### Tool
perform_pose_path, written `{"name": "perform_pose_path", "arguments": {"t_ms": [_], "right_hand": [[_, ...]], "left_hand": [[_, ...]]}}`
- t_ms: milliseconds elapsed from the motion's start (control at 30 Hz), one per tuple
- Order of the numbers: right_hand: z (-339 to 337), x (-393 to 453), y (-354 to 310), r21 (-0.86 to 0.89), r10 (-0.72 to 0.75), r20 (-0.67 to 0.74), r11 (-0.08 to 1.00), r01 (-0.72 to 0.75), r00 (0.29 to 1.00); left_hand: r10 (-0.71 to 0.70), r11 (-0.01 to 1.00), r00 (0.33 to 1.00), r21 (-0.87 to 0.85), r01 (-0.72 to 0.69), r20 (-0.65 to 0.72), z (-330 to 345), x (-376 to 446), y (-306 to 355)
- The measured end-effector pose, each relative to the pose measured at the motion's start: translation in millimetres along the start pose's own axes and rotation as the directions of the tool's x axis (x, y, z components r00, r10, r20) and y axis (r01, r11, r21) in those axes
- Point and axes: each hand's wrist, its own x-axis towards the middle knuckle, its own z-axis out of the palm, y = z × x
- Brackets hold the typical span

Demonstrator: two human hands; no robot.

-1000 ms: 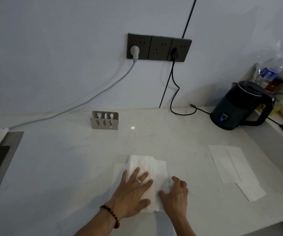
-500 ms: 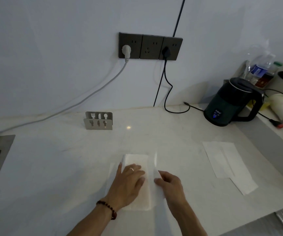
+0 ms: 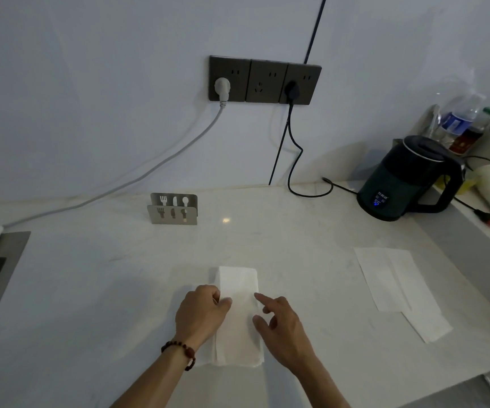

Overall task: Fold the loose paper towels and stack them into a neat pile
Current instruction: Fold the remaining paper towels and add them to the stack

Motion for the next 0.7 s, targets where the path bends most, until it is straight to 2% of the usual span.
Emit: {"name": "perform_pose_path", "arguments": {"t_ms": [100,267,333,400,500,567,667,700], "right_hand": [[4,3,2,-0.109,-0.059,0.041,0.992,0.064,0.997],[6,6,6,-0.133,-0.052,0.053,0.989,0.059,0.997],[7,6,8,-0.147,-0.055,0.063,0.987,0.064,0.996],[7,7,9,-0.16,-0.056,0.068,0.985,0.066,0.996],[9,7,8,-0.19,-0.042,0.074,0.98,0.056,0.996],[9,7,7,-0.223,-0.054,0.076,0.972,0.07,0.996],[7,11,4,-0.287,-0.11,0.105,0.948,0.136,0.988],[6,12,4,-0.298,-0.117,0.13,0.943,0.151,0.985]], "left_hand": [[-0.011,0.999,1.0,0.044,0.012,-0.008,1,-1,0],[0.015,0.994,0.999,0.107,-0.01,-0.051,-3,-4,-1],[0.098,0.982,0.99,0.17,-0.08,-0.101,-5,-6,-4],[0.262,0.946,0.958,0.227,-0.231,-0.119,-3,-8,-9],[0.525,0.82,0.851,0.287,-0.495,-0.032,2,-11,-15],[0.608,0.722,0.788,0.343,-0.601,0.099,5,-13,-14],[0.472,0.712,0.796,0.368,-0.598,0.38,6,-14,-15],[0.425,0.711,0.795,0.383,-0.589,0.433,5,-13,-16]]}}
